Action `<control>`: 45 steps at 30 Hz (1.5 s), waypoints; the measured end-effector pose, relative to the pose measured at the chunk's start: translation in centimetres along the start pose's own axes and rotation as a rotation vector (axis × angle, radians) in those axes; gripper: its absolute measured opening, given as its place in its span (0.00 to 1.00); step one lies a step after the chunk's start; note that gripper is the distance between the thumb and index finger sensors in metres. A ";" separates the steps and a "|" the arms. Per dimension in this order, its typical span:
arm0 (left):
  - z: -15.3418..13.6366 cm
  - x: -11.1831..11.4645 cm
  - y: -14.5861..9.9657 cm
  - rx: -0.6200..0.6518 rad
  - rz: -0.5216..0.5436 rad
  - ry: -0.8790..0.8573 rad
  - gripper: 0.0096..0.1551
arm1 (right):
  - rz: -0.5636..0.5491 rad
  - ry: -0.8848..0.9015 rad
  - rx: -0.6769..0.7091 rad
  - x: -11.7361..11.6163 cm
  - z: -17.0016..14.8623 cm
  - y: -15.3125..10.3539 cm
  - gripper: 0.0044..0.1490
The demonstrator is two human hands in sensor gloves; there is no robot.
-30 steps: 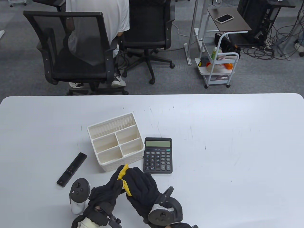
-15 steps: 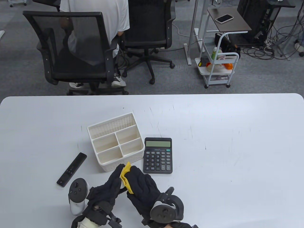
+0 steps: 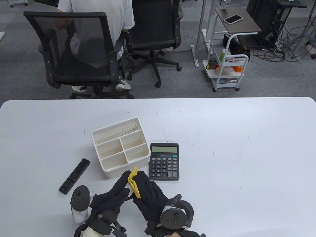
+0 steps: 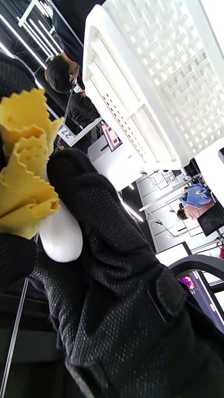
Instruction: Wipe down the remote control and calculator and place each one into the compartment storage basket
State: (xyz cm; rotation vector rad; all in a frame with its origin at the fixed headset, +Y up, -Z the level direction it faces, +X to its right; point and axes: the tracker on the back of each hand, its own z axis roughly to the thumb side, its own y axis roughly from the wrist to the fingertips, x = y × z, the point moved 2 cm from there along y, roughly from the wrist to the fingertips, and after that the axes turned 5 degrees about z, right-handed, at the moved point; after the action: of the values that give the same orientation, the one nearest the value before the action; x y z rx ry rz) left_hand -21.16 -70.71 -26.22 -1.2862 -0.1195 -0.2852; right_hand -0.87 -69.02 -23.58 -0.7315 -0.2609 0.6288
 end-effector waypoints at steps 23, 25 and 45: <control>-0.1 0.7 0.2 -0.020 -0.044 -0.082 0.36 | -0.041 0.043 -0.065 0.6 -1.0 0.2 0.37; -0.1 0.7 0.2 -0.018 -0.017 -0.105 0.36 | -0.052 0.048 -0.076 0.7 -1.1 0.1 0.37; 0.6 1.9 0.5 0.010 -0.040 0.100 0.37 | -0.153 0.319 -0.197 1.5 -1.9 0.1 0.37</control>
State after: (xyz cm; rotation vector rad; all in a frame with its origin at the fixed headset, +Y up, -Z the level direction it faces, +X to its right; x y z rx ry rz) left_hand -19.12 -70.25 -26.01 -1.2578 -0.0613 -0.3821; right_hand 1.05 -69.08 -25.06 -0.9790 -0.0832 0.3364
